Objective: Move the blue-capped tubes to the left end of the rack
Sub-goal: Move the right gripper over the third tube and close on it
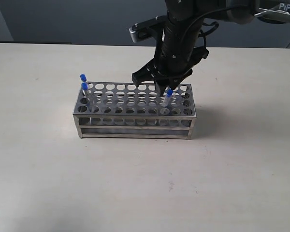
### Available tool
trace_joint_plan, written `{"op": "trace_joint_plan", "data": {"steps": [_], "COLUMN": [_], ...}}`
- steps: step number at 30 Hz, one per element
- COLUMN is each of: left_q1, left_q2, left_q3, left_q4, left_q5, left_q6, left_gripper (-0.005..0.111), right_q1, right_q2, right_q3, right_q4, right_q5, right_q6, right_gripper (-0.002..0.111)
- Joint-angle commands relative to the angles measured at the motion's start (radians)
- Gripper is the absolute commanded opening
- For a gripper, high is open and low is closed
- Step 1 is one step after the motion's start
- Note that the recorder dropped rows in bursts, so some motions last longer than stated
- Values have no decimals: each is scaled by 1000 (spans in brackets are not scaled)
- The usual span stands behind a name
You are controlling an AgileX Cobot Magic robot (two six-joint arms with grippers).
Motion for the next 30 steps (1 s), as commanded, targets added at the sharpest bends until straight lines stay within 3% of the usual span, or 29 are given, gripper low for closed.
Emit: {"op": "trace_joint_plan", "data": {"steps": [1,19,22,27,30], "left_q1": [-6,-6,-6,-6,-6], "left_q2": [-4,-4,-4,-4,-4], "left_q3": [-3,-3,-3,-3,-3], "left_q4": [-1,-1,-1,-1,-1], "left_q5": [-7,-7,-9,-7,-7], "left_q6": [-1,-1,-1,-1,-1], "left_gripper": [1,1,1,1,1], "right_q1": [-8,-13,-13,-13,-13], "right_q2": [19,-6,-6,-6,-6], "right_q3": [23,23,23,23,23], "right_q4": [-2,-44,-42,-42,-35], "right_q5": [14,-28,-28,-36,-36], "right_q6": [-5,2,2,2,2], "right_gripper": [35,35,28,1,-1]}}
